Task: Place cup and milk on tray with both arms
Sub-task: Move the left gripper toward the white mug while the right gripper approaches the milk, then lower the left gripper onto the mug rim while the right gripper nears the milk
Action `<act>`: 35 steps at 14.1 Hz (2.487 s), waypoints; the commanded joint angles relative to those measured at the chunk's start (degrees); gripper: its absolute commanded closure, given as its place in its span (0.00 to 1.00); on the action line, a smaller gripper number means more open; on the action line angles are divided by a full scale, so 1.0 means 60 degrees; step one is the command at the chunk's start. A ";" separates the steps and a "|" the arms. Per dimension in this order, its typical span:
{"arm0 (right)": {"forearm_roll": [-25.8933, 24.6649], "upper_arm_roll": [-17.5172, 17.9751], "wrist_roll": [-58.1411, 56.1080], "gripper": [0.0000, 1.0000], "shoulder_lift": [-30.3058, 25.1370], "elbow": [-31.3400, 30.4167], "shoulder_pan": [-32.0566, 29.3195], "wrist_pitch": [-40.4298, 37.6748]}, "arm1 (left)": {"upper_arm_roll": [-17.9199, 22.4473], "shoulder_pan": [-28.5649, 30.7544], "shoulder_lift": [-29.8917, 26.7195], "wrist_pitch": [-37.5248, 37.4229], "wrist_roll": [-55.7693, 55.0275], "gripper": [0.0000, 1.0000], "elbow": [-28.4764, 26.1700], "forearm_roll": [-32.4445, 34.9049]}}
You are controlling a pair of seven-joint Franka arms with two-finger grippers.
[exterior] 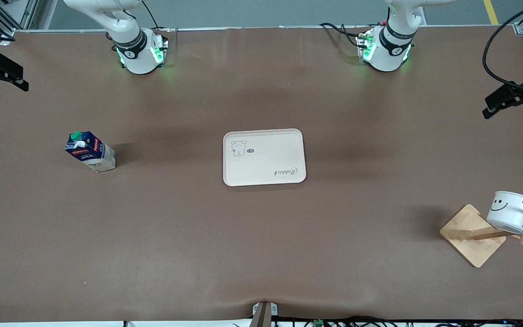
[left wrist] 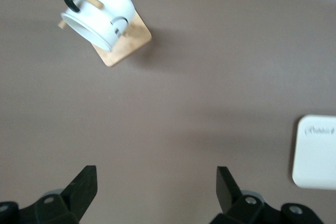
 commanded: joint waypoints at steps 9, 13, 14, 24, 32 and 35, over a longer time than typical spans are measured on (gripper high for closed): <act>0.0150 0.0046 0.0039 0.00 0.0189 0.0001 -0.0675 0.0200 | -0.0032 0.1194 0.0126 0.6338 -0.0040 0.00 -0.3689 -0.0833; 0.0150 0.0046 0.0024 0.00 0.0307 0.0103 -0.0822 0.0214 | -0.0032 0.1239 0.0726 0.7731 0.0019 0.00 -0.3955 -0.0834; 0.0121 0.0061 0.0024 0.00 0.0336 0.0118 -0.0822 0.0316 | -0.0032 0.1312 0.0872 0.8009 0.0033 0.00 -0.3955 -0.0834; 0.0179 0.0090 0.0009 0.00 0.1698 0.0543 -0.0778 0.1342 | -0.0105 0.1620 0.2163 1.0691 0.0136 0.00 -0.3896 -0.0921; 0.0852 0.0076 0.0039 0.00 0.2797 0.0484 -0.1217 0.0947 | -0.0208 0.1532 0.2383 1.0912 0.0194 0.19 -0.3794 -0.1551; 0.0853 0.0061 0.0053 0.00 0.3132 0.0455 -0.1378 0.0990 | -0.0208 0.1532 0.2441 1.1029 0.0457 0.36 -0.3794 -0.1551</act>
